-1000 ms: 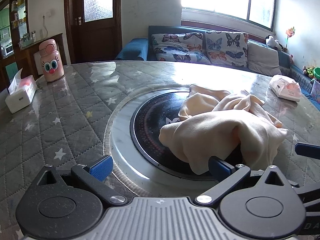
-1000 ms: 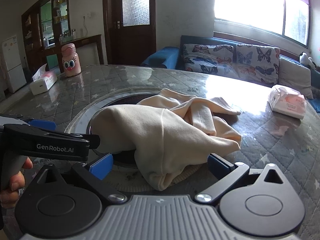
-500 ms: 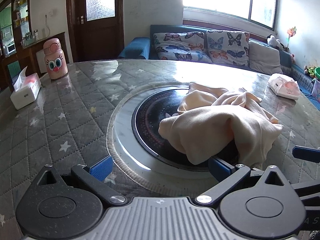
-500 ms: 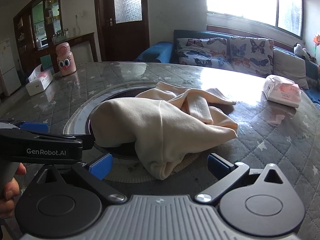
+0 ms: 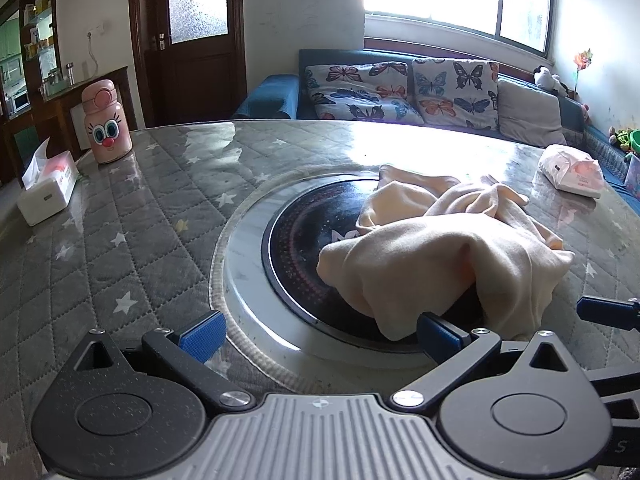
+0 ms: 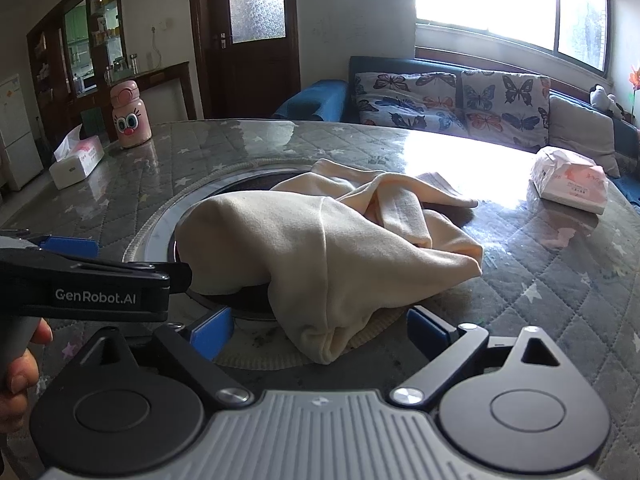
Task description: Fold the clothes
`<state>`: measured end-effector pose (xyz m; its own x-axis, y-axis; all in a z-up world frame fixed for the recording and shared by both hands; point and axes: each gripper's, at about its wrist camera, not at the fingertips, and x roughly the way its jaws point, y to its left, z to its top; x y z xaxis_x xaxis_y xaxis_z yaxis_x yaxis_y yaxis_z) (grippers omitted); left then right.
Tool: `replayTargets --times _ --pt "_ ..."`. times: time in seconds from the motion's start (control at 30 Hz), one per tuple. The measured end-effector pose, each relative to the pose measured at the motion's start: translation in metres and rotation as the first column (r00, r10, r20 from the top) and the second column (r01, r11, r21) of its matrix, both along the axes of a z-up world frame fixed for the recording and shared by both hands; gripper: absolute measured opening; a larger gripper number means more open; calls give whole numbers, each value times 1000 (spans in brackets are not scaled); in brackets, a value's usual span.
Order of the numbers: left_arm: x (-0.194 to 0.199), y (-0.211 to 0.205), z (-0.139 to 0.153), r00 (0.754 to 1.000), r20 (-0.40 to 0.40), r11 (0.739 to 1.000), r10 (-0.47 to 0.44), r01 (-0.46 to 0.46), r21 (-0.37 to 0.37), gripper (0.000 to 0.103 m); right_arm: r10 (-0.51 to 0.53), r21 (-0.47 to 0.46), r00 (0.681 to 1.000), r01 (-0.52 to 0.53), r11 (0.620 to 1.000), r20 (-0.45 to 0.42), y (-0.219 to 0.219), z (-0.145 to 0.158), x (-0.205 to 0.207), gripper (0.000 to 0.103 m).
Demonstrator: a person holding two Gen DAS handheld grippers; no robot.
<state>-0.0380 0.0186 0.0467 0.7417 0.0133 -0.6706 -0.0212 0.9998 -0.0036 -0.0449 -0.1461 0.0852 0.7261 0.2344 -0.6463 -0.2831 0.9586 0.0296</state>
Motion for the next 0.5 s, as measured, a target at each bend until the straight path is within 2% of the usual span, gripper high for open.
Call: replayTargets --times 0.17,0.5 --pt "7 1 1 1000 6 1000 -11 11 5 103 1 -7 1000 -1 1000 12 0 0 6 88" --pt "21 0 -3 998 9 998 -68 68 -6 103 32 -23 999 -31 999 13 3 -3 19 65"
